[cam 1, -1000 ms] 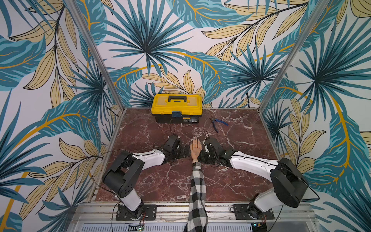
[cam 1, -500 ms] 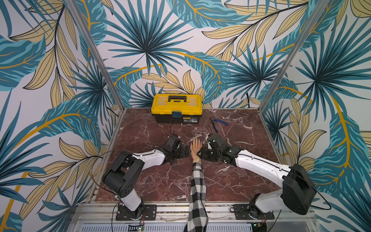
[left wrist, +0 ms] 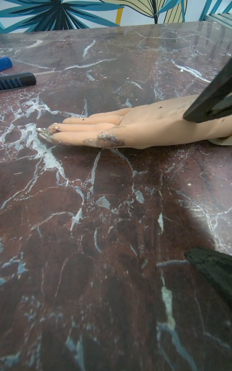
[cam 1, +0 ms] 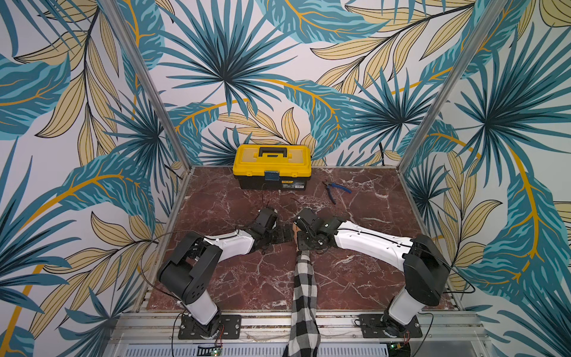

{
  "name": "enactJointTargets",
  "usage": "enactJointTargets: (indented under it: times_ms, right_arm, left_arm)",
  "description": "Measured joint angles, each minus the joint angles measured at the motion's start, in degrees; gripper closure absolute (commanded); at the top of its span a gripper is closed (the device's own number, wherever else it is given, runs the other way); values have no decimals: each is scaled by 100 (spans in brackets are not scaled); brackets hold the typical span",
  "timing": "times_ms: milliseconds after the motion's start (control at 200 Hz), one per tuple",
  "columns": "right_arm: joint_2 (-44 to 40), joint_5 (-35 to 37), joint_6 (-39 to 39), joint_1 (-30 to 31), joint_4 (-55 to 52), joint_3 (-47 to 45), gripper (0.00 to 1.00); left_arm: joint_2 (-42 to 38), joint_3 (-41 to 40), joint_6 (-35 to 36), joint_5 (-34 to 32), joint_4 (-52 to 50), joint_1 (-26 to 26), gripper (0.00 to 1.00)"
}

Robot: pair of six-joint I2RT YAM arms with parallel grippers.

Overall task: Take off the watch
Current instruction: Untie the watch from the hand.

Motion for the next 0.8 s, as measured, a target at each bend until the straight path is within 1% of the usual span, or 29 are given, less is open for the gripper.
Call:
enactJointTargets:
  times_ms: [125, 185, 325, 401, 556, 621, 681, 801]
  right_arm:
    - [142, 4, -39, 17, -61, 68, 61]
    - [177, 17, -46, 31, -83, 70, 64]
    - [181, 59, -39, 61, -107, 70, 89]
    - [181, 103, -63, 61, -127, 70, 95]
    - [79, 140, -87, 44, -92, -28, 99]
    - [-44, 70, -85, -15, 0, -157, 99]
    - [-214, -85, -81, -116, 234, -393, 99]
    - [-660, -761, 31, -525, 1069, -1134, 99]
  left_arm:
    - [2, 2, 0, 0, 0, 0, 1]
    - [2, 2, 0, -2, 0, -7, 1]
    - [4, 2, 0, -2, 0, -7, 0]
    - [7, 2, 0, -2, 0, -7, 1]
    - [20, 4, 0, -2, 17, -7, 1]
    - [44, 15, 0, -2, 50, -9, 1]
    - [46, 15, 0, -2, 63, -17, 1]
    - [50, 15, 2, -4, 72, -24, 1]
